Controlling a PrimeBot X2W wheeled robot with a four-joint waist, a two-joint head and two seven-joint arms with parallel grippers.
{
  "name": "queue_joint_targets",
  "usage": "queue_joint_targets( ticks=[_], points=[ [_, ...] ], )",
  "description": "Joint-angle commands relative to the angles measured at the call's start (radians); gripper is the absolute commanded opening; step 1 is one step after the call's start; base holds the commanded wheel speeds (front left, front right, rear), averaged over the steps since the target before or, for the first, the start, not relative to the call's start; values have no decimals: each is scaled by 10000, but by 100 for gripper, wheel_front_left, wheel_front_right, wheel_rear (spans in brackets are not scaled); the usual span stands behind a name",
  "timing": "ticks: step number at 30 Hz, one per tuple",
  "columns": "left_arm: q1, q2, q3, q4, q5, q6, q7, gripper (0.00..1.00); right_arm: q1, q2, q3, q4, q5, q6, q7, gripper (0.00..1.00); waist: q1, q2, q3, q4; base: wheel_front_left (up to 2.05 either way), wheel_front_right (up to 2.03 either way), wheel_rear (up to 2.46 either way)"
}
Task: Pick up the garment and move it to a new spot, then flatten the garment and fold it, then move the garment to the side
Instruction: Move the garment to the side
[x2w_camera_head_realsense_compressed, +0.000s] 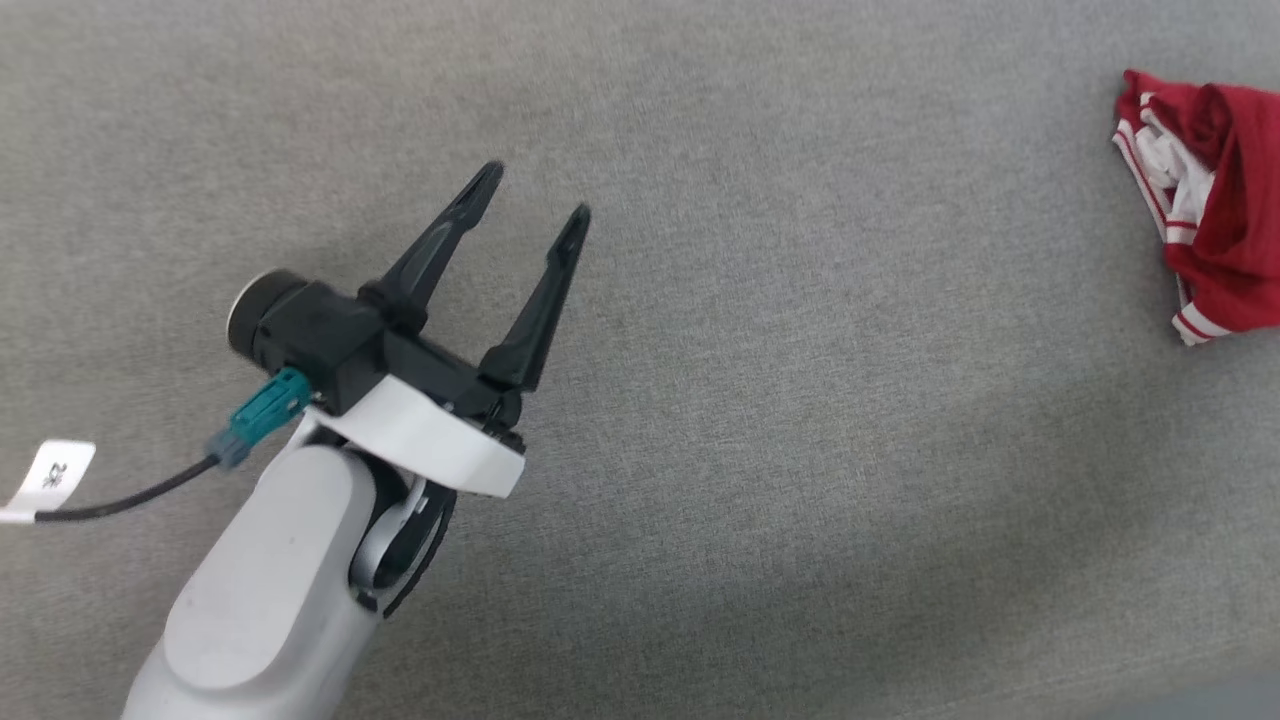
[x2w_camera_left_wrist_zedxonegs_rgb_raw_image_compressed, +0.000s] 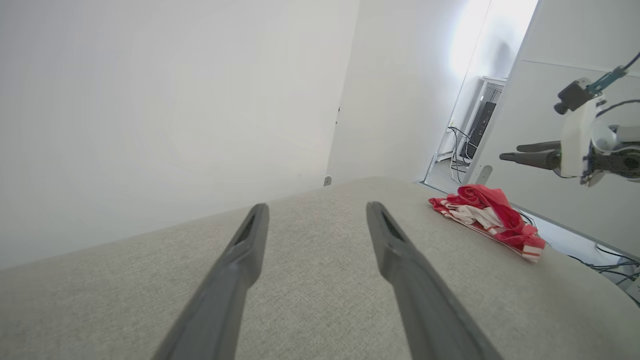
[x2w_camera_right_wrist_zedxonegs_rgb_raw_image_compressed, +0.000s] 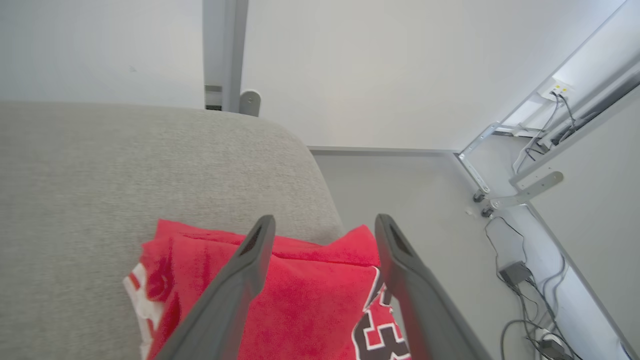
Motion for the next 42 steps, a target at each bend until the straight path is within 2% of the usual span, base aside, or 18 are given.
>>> queue_joint_targets(
  ticks=[1, 11, 21, 34, 42],
  points=[
    [176, -34, 103, -31, 45, -27, -44, 100, 152, 71, 85, -71, 92, -3, -125, 100, 0, 0, -225, 114, 0, 0, 0],
    [1619, -96, 1450, -152, 94, -27, -44, 100, 1290, 978, 1216, -1136, 1110, -3, -951, 100, 0, 0, -1285, 651, 0, 0, 0],
    [2962, -314, 2762, -46, 306, -27, -44, 100, 3189, 1286, 2319, -3137, 2329, -3, -1383, 100, 0, 0, -2325, 1255, 0, 0, 0],
    [5106, -976, 4788, -720, 1255, -27, -44, 100, 6070, 1589, 1949, -5894, 2588, -3, -1575, 100, 0, 0, -3281, 1823, 0, 0, 0],
    [6008, -1361, 5461, -959, 1459, -27, -42, 100, 7751, 2014, 1388, -7343, 2298, -3, -1584, 100, 0, 0, -3579, 1903, 0, 0, 0]
  ],
)
